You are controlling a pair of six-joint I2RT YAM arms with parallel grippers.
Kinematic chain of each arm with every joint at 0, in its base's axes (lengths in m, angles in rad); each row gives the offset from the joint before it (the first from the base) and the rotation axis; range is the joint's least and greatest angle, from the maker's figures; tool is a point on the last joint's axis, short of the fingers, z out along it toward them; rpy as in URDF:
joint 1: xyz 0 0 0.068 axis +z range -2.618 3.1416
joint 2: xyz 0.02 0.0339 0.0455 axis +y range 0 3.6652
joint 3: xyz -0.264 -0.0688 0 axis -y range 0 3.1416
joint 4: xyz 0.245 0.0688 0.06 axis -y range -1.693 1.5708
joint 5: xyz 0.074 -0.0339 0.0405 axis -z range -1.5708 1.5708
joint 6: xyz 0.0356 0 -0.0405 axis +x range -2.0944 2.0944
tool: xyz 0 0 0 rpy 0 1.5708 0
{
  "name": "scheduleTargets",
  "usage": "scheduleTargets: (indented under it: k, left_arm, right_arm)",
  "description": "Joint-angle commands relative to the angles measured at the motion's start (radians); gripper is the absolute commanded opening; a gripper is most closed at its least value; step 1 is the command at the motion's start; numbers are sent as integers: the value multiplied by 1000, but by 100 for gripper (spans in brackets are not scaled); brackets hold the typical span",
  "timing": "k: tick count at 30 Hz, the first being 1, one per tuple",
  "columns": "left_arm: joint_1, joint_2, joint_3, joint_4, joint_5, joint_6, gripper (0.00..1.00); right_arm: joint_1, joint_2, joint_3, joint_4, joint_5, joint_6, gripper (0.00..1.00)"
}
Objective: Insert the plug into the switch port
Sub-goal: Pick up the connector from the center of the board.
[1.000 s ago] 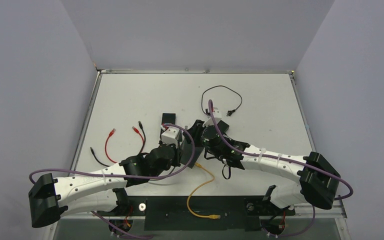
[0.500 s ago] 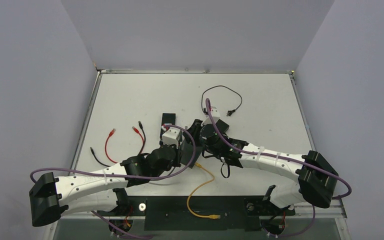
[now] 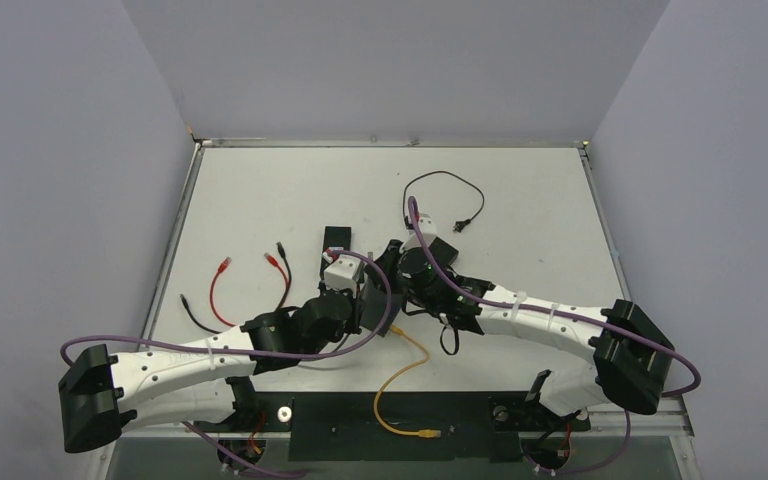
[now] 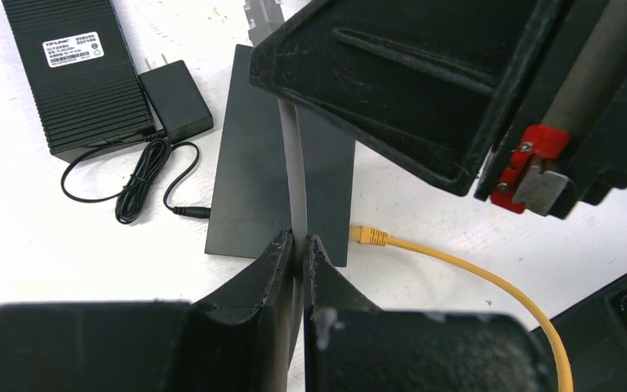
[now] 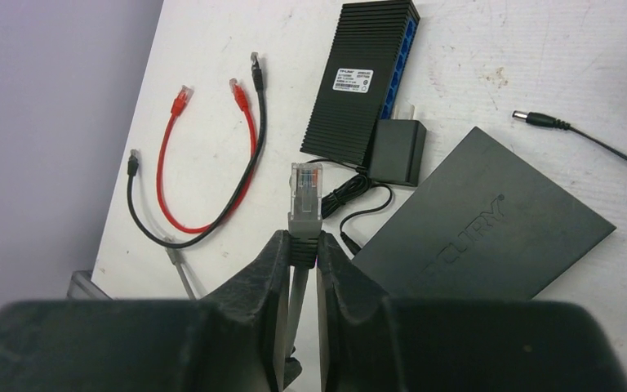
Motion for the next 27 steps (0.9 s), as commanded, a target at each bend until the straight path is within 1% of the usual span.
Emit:
scheduleTargets:
  k: [1,7,9,10,12,14,17,21,27]
  left_arm:
    - [-6,-6,43,24,-29,17,0]
    - [-5,9,56,21,-14,26,0]
    - [-5,6,63,10,-12,27,12]
    - [-5,-1,65,5,-14,28,21]
    - [-5,-21,67,-11,-25,29,30]
    - [-6,-49,66,-32,-44,28,35]
    - [-6,-93,64,-64,-81,31,39]
    - [-6,-166,62,-110,-148,23,41]
    - [-4,-244,73,-226,-303,-26,46]
  right_arm:
    - [-10,11,43,9,-6,-1,0]
    - [-10,0,30,37,-10,-6,0]
    - [-10,-14,19,50,-12,-15,0]
    - [-12,-21,15,56,-11,-23,0]
    - [-14,-44,-1,71,-6,-40,0]
    - [-15,-78,-21,90,-4,-62,0]
    - [-20,-140,-40,108,-4,-99,0]
    - [-33,-230,-44,108,22,-153,0]
    - [-74,-383,30,-1,106,-268,0]
